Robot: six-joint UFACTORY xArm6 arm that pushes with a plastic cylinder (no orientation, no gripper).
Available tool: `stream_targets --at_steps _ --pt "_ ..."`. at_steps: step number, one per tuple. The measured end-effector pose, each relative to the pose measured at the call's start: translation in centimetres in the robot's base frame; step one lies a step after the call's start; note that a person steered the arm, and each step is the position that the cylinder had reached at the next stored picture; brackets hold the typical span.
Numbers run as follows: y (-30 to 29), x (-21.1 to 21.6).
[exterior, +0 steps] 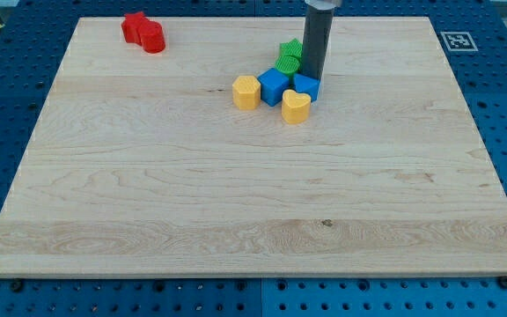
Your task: Move the group of blocks towards center
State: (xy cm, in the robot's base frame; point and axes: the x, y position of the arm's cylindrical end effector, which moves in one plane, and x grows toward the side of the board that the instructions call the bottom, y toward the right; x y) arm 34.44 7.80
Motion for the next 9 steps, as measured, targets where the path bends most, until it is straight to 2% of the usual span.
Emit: stream_targets --at_steps 1,2,3,5,6,7,9 --pt "0.2 0.0" --pt "3.9 0.2" --pt "8.4 2.5" --pt "12.4 16.0" --pt "12.5 17.3" --pt "12.2 17.1" --pt "10.9 10.0"
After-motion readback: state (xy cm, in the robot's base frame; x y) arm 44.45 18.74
